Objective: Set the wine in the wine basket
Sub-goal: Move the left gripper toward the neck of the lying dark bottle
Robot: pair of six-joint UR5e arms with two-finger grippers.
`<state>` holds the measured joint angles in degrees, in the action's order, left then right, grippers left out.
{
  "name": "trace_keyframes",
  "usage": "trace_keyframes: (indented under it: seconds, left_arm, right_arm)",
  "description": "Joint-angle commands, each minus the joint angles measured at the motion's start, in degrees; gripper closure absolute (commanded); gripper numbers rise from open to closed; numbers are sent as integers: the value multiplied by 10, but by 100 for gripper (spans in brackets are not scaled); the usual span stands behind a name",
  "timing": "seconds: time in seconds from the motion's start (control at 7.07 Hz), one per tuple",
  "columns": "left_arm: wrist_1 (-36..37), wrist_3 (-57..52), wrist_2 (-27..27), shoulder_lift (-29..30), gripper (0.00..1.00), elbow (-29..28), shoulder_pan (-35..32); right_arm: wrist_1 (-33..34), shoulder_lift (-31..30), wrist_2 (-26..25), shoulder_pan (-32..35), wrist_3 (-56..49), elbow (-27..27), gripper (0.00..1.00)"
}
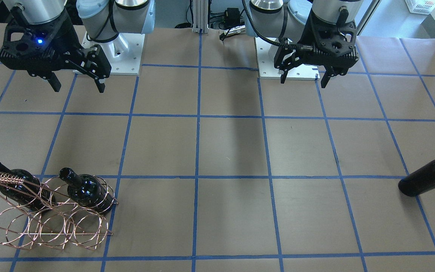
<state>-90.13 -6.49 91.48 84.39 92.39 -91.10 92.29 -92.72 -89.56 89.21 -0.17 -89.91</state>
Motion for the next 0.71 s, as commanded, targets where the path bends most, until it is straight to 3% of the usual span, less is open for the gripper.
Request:
trace_keyframes:
  seconds: [0.0, 0.28, 0.57]
  left_arm:
    - [0, 0, -1, 3, 0, 0, 3]
    - [6, -1, -3, 6, 0, -9, 21]
    - [24, -49, -2, 18, 0, -11, 142]
  right_arm:
    - [0, 0, 0, 0, 0, 0, 0]
    - [0, 0, 0, 0, 0, 0, 0]
    - [0, 0, 0, 0, 0, 0, 0]
